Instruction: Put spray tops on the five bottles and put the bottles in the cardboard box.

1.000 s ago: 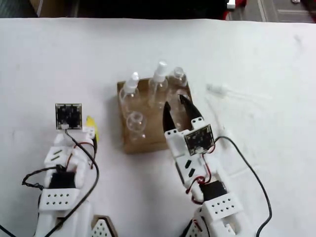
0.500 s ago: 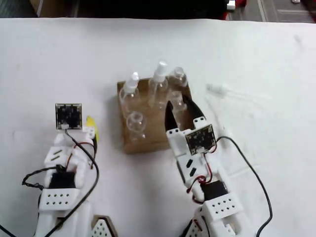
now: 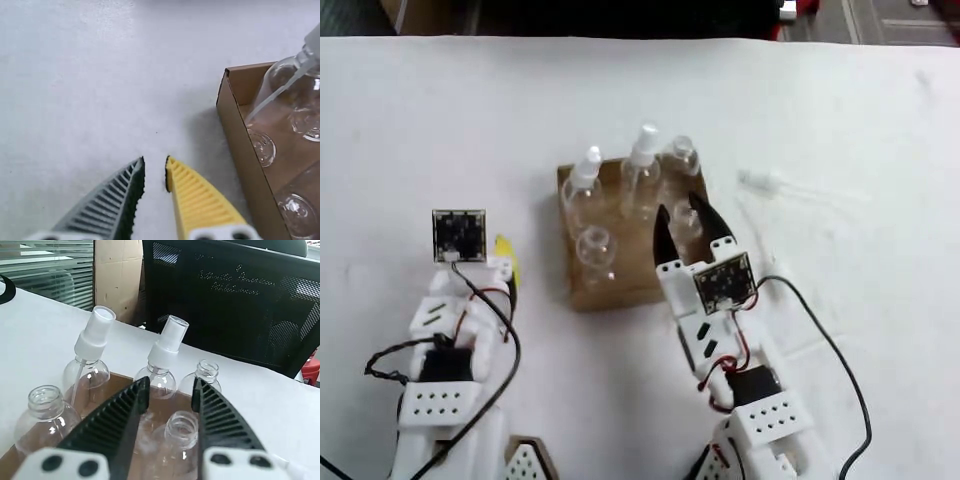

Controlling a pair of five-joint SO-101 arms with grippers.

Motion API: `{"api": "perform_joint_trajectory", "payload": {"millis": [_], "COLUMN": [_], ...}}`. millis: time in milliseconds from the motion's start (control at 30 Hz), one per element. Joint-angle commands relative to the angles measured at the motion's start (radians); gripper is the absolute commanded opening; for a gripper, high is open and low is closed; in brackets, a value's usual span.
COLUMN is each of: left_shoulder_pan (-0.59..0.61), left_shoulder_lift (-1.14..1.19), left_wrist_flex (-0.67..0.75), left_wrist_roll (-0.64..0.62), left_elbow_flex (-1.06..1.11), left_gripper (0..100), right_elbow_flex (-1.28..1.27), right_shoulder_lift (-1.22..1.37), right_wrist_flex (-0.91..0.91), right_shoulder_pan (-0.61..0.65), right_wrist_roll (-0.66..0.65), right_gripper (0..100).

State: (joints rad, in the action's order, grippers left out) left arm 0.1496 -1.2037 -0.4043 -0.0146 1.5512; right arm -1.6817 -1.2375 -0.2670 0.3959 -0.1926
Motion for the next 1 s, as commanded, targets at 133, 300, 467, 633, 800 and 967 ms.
{"api": "perform_joint_trajectory", "payload": {"millis": [133,300,467,633,800,967], "left_shoulder_pan": [-0.008,-0.008,-0.008,-0.008,-0.008,-0.008], "left_shoulder_lift": [-0.019,-0.019,-0.019,-0.019,-0.019,-0.019], "left_wrist_flex": [0.009,0.006,0.009,0.006,0.005,0.003], "left_wrist_roll": [0.011,0.011,0.011,0.011,0.011,0.011], "left_elbow_flex": [-0.031,-0.029,-0.029,-0.029,-0.029,-0.026], "left_gripper": [7,7,7,7,7,7], "right_elbow_flex": [0.009,0.339,0.852,1.140,1.346,1.554], "right_shoulder_lift": [-0.013,-0.036,0.024,0.240,0.556,0.906], "right_wrist_flex": [0.001,0.340,0.837,1.010,1.156,1.251], "right_shoulder_pan": [-0.008,-0.068,-0.262,-0.418,-0.440,-0.440], "right_wrist_roll": [-0.005,0.014,0.157,0.071,-0.104,-0.267], "right_gripper": [11.7,11.5,11.5,11.5,11.5,11.8]}}
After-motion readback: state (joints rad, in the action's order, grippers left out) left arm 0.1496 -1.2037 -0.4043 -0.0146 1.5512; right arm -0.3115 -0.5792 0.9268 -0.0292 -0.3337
